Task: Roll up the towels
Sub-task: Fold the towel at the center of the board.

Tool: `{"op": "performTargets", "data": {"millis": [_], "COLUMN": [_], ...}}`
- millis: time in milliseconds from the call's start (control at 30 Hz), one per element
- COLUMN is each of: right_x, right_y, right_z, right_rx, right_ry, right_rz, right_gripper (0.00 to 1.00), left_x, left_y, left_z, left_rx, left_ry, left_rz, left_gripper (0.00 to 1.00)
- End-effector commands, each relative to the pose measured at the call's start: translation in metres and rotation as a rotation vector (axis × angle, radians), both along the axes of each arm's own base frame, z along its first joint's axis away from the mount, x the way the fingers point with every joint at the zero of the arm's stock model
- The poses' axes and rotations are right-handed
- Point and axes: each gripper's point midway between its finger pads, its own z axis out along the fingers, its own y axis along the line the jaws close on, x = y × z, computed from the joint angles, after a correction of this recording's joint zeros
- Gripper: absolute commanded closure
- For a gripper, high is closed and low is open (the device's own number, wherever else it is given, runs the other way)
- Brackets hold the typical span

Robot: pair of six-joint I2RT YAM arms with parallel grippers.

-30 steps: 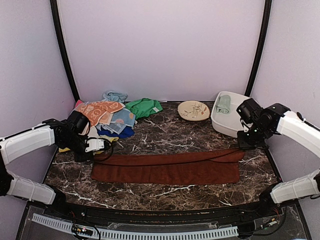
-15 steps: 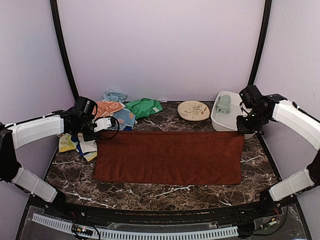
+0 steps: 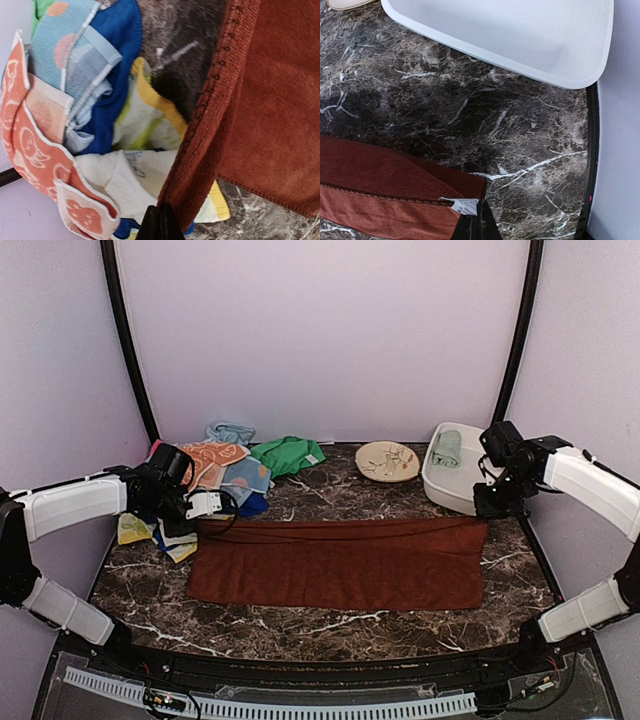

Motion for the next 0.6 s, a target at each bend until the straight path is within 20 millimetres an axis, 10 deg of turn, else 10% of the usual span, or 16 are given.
{"op": "performTargets", "data": {"millis": [0, 567], "right_x": [-0.020, -0.069], "right_y": [0.013, -0.001], "right_z": [-0.014, -0.040], "right_rx": [0.126, 0.251], "right_ry": [0.064, -0.006], "right_rz": [-0.046, -0.271], "right_gripper": [1.00, 1.00], "left_x": [-0.041, -0.089], "left_y": [0.013, 0.002], "left_z": [-0.023, -0.037], "left_rx": [0.026, -0.082], "left_ry": [0.118, 0.247], "left_rz": [-0.020, -0.033], "left_gripper": [1.00, 1.00]}}
